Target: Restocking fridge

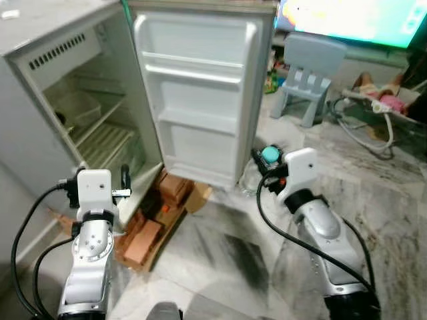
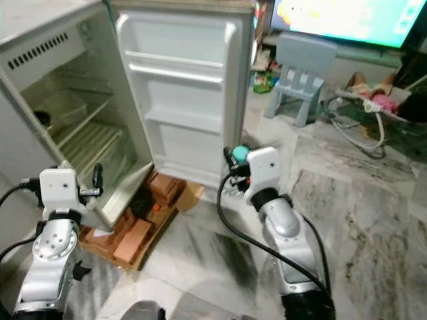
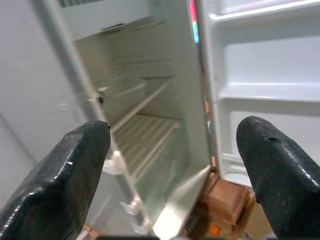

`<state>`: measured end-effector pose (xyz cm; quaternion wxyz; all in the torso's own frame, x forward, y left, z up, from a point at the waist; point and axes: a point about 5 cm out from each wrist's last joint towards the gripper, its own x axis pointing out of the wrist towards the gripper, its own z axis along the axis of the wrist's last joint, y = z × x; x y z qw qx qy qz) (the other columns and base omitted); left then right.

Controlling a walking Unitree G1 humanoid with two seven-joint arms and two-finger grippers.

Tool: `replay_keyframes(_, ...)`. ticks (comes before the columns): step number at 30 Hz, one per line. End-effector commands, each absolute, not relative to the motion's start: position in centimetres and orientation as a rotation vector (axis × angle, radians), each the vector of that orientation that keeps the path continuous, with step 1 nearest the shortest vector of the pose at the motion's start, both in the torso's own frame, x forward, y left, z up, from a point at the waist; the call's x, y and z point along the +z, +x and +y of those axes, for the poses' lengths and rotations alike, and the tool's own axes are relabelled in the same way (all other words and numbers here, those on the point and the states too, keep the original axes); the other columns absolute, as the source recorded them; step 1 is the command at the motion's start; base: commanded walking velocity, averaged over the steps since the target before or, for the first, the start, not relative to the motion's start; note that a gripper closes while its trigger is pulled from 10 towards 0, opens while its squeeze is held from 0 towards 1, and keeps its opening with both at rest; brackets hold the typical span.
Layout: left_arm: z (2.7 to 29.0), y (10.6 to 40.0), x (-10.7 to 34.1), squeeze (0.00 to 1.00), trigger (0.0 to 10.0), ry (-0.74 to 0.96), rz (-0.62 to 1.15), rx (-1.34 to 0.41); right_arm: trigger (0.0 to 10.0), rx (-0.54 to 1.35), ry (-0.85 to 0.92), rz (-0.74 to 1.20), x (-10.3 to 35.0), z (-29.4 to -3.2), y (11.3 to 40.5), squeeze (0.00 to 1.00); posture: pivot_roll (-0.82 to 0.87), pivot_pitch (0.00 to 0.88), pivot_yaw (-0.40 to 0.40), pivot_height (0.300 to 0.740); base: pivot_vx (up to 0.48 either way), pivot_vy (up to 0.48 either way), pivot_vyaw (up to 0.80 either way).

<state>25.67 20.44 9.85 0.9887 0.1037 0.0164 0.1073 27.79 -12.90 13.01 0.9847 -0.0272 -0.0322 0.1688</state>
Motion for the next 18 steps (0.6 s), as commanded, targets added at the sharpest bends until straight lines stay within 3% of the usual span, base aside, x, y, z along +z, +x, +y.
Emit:
replay_keyframes(1,21.0,25.6,10.0,0.0,10.0,0.22,0.022,0.222,10.0,0.376,-0.045,-0.127,14.3,-11.6,28.0,0.0,0.12,0.0,-0.022,0.74,0.0,0.465,0.0)
replay_keyframes(9,19.8,25.6,10.6,0.0,10.0,0.194,-0.014,0.106,10.0,0.339,-0.059,-0.107,14.0,-12.1,28.2,0.0,0.11,0.0,-0.022,0.74,0.0,0.0,0.0)
replay_keyframes(18,19.1,25.7,10.9,0.0,10.0,0.185,-0.039,0.048,10.0,0.329,-0.062,-0.096,13.8,-12.2,28.3,0.0,0.11,0.001,-0.023,0.74,0.424,0.0,0.0)
